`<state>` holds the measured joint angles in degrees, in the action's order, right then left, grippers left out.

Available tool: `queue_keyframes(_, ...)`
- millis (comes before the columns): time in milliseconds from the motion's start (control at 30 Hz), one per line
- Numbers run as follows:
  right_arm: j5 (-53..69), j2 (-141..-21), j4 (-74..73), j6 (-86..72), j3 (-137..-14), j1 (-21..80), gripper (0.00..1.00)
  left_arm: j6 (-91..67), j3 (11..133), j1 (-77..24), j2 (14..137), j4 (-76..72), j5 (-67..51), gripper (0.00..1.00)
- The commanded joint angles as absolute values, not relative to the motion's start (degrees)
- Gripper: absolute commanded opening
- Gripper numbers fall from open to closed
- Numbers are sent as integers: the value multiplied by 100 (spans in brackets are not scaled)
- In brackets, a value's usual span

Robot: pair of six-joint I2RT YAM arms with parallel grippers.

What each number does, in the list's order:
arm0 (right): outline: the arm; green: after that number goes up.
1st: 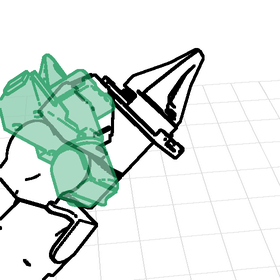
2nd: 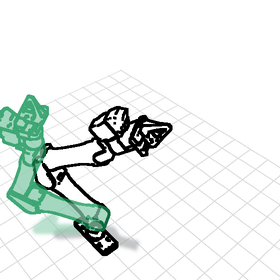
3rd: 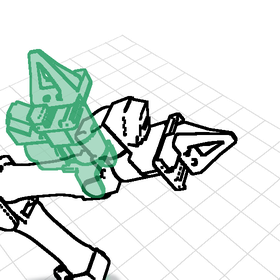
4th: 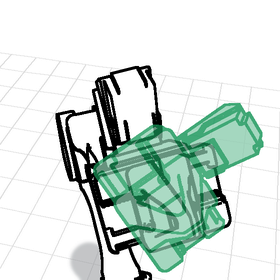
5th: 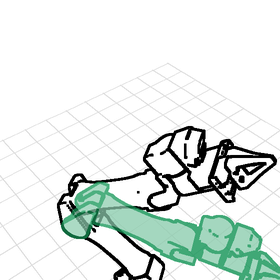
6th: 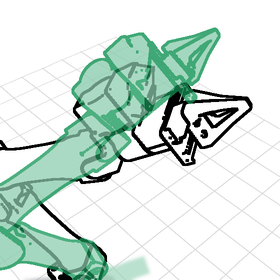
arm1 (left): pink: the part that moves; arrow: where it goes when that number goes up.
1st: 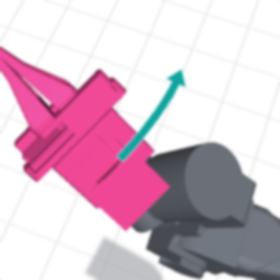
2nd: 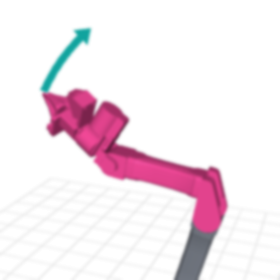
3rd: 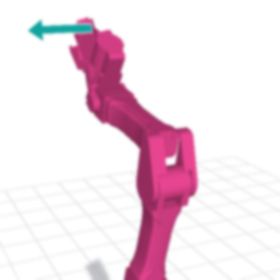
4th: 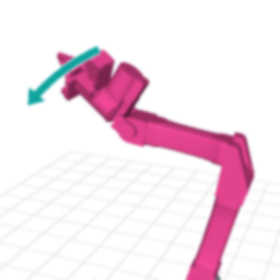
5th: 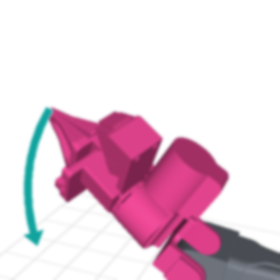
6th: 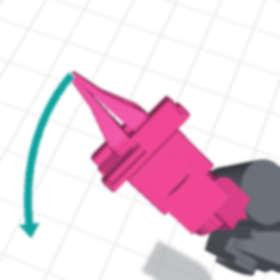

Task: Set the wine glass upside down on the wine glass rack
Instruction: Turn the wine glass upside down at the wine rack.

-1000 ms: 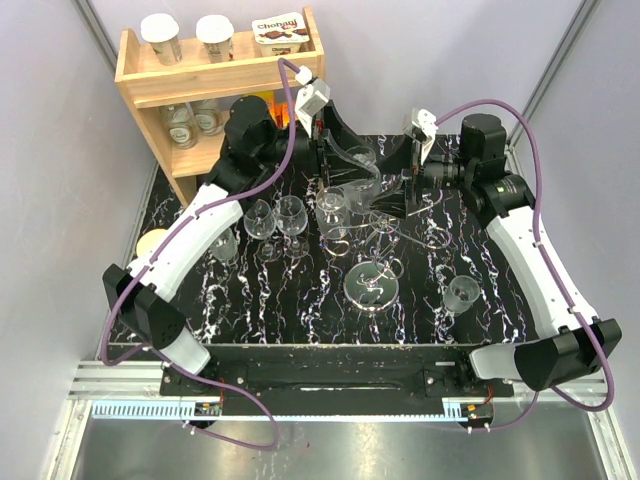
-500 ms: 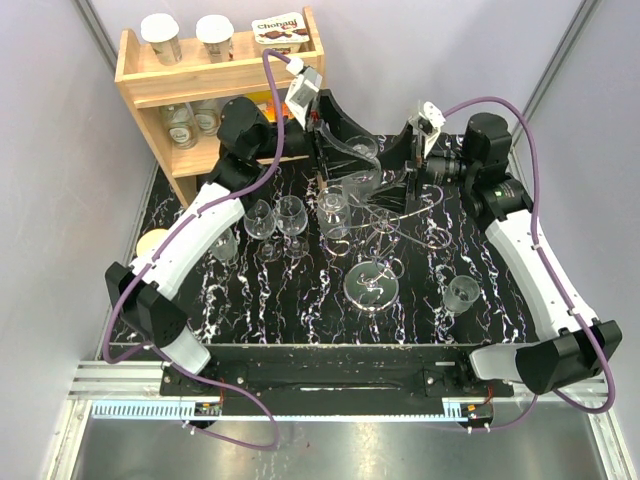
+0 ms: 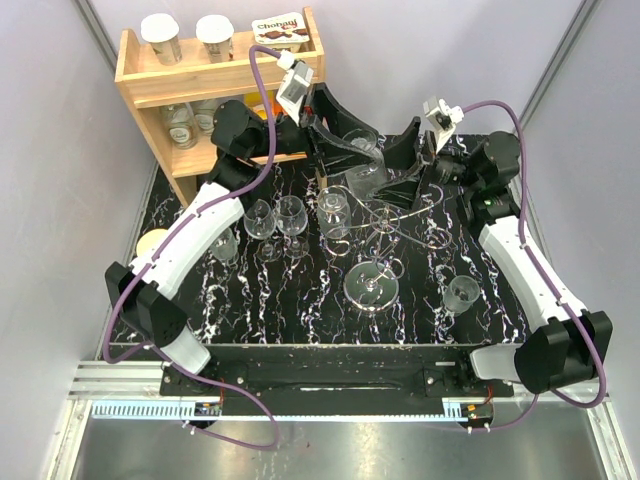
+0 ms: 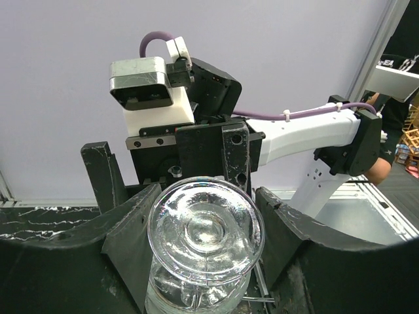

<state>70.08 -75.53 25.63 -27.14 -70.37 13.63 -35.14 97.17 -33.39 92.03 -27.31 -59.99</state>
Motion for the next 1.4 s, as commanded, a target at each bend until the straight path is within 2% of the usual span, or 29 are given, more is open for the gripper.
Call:
queue_keyframes(0,6688,-7559,3295,-3041,-7049,1239,99,-3876,9905,-3419,9044,-3225,-6170,0)
queue_keyframes(100,6706,-7559,3358,-2919,-7057,1239,99,-3981,9940,-3454,9123,-3261,-6144,0)
queue_keyframes(233,6732,-7585,2313,-2085,-7356,1239,100,-3745,10037,-3489,9149,-2858,-6082,0)
queue_keyframes(567,6750,-7761,950,-853,-7937,1415,99,-3621,10107,-3533,9202,-2619,-5994,0)
queue_keyframes(1367,6882,-7594,1976,-1722,-7409,1652,100,-3832,10230,-3560,9351,-2812,-5915,0)
